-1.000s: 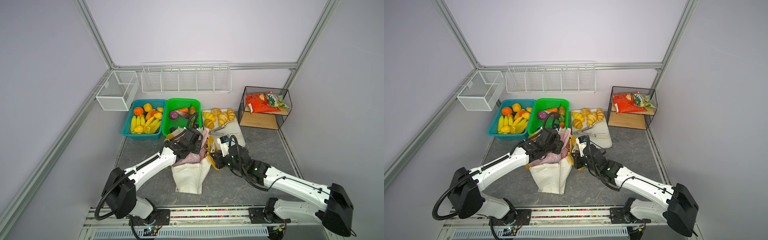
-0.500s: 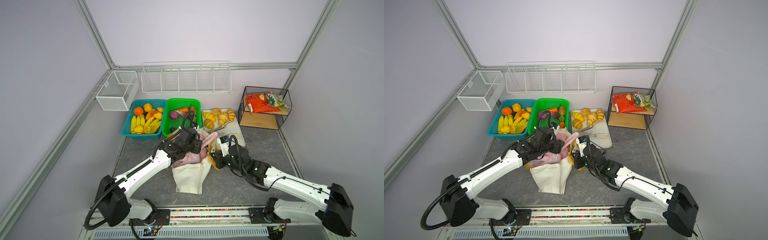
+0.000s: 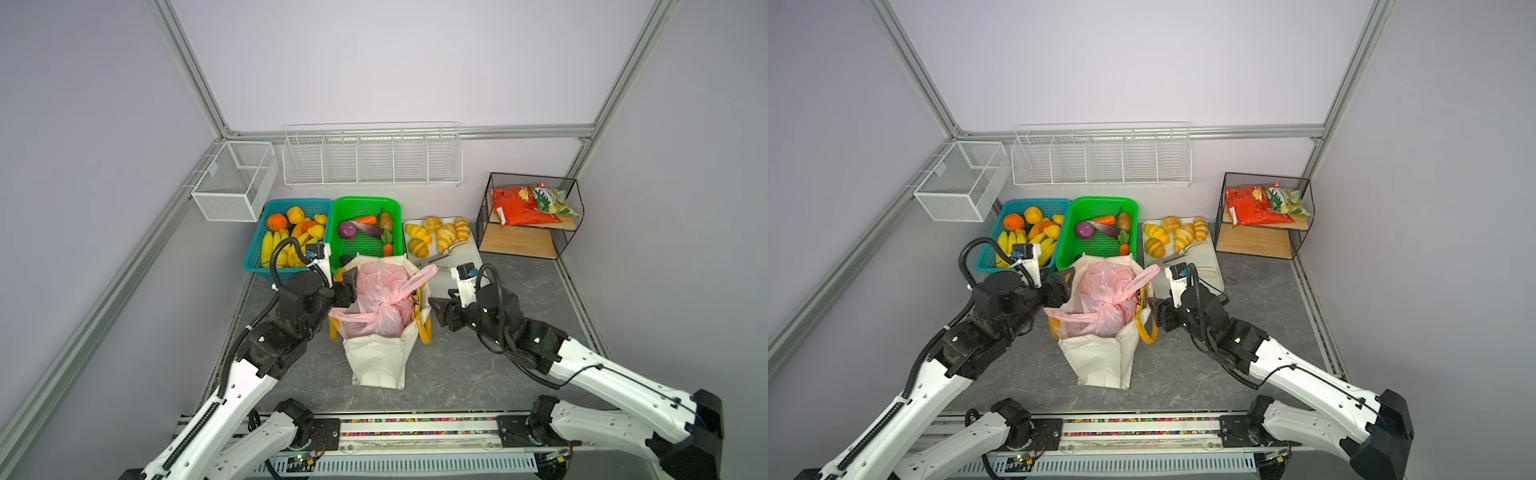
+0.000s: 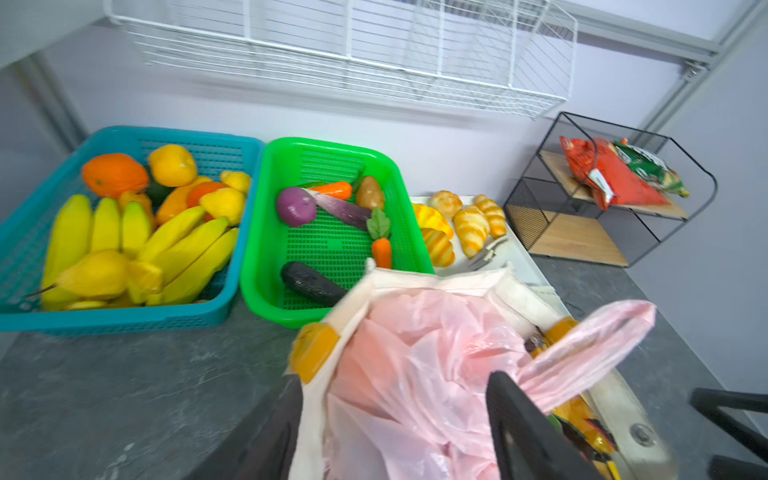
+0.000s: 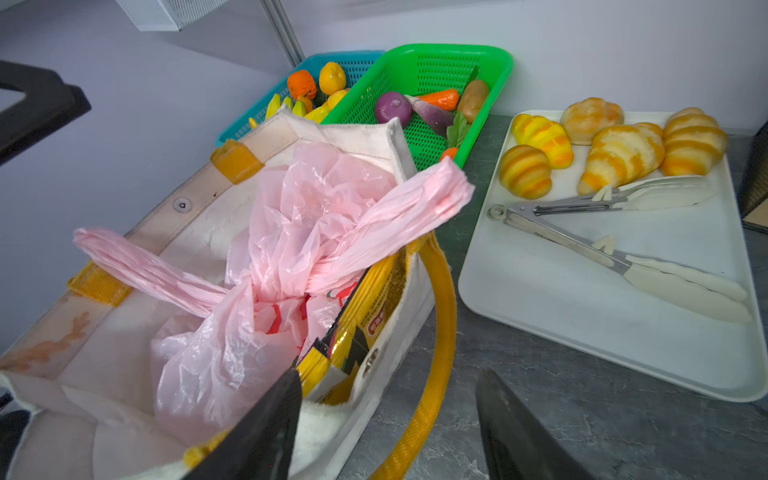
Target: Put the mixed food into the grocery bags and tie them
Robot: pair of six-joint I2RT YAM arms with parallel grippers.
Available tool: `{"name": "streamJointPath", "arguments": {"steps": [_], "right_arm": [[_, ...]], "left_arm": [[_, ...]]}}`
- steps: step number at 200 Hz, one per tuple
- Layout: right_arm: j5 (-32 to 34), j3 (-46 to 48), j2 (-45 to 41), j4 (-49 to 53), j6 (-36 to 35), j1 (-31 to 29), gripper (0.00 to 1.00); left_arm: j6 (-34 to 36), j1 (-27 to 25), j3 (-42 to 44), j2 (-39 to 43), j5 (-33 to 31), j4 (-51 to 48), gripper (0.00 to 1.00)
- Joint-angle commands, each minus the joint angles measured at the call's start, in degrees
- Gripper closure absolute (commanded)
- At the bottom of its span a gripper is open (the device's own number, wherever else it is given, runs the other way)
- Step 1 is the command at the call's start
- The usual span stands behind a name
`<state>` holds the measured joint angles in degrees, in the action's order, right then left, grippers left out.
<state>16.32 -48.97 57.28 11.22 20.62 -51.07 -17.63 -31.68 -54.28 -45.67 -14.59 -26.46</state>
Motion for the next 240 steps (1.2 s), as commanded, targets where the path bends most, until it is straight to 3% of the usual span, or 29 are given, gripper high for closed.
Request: {"name": "streamJointPath", "arguments": {"steps": [1,34,59,90,113,128,159,186,240], "right_arm": [[6.86,-3.34,-2.39,5.46,-5.72,0.85,0.22],[16.33,-4.74,-3.8,10.16,-10.12,3.28,0.0],[20.31,-3.03,-4.48,9.05,-11.54,8.16,0.11],[17.76,-1.79,-2.87,6.44,-11.27,18.79,0.11],[16.49,2.13,0.15,2.65,-11.17,26.44,0.11],[14.15,4.91,1.87,-1.35,-11.02,31.34,0.11],[10.41,11.48,5.27,-11.47,-11.09,38.95,0.11],[10.66,14.84,9.91,-19.51,-14.11,42.31,0.11],[10.25,22.21,19.55,-40.04,-20.25,43.58,0.11]], "left_arm": [[-3.77,4.57,2.56,4.26,0.82,-2.86,0.25],[-5.58,12.51,6.77,7.79,3.13,0.32,0.18],[-4.04,15.04,11.43,9.1,-4.64,7.64,0.12],[0.53,17.44,18.27,8.09,-17.42,20.54,0.06],[4.38,20.86,23.61,4.56,-21.53,30.64,0.01],[5.79,25.19,25.94,-0.2,-19.4,34.85,0.01],[5.63,34.42,31.21,-10.7,-7.82,46.57,0.0],[5.47,34.75,33.51,-19.11,-1.35,58.74,0.0],[8.57,34.71,35.2,-31.2,5.14,72.36,0.01]]}}
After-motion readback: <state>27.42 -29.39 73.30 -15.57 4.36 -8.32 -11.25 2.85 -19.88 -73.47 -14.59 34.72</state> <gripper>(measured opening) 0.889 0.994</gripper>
